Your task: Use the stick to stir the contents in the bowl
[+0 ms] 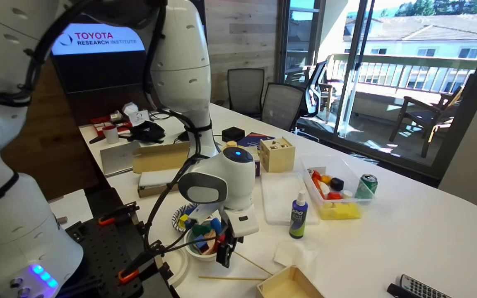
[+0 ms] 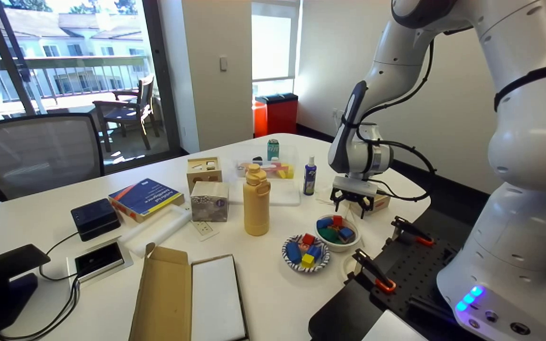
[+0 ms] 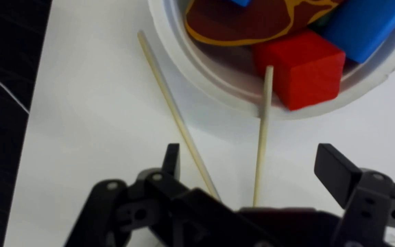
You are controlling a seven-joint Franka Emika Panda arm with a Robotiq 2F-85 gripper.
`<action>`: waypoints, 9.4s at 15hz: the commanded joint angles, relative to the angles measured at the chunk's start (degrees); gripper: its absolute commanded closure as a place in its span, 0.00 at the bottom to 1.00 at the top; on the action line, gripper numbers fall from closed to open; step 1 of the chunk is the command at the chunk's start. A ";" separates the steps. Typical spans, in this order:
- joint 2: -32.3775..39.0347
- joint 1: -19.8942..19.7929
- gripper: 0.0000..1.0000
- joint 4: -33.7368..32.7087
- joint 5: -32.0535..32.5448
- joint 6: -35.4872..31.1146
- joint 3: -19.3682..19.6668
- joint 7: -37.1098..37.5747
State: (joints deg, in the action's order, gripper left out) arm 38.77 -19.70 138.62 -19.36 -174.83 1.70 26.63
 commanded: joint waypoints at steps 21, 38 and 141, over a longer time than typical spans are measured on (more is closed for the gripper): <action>10.73 2.40 0.25 -12.73 -5.55 -1.29 5.62 -0.05; 7.02 14.75 0.99 -9.63 -5.02 -0.59 15.67 2.75; 8.17 29.48 0.99 -22.90 82.46 65.30 -1.00 115.60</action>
State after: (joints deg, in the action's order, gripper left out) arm 50.27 11.01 112.59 61.18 -106.68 0.91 139.83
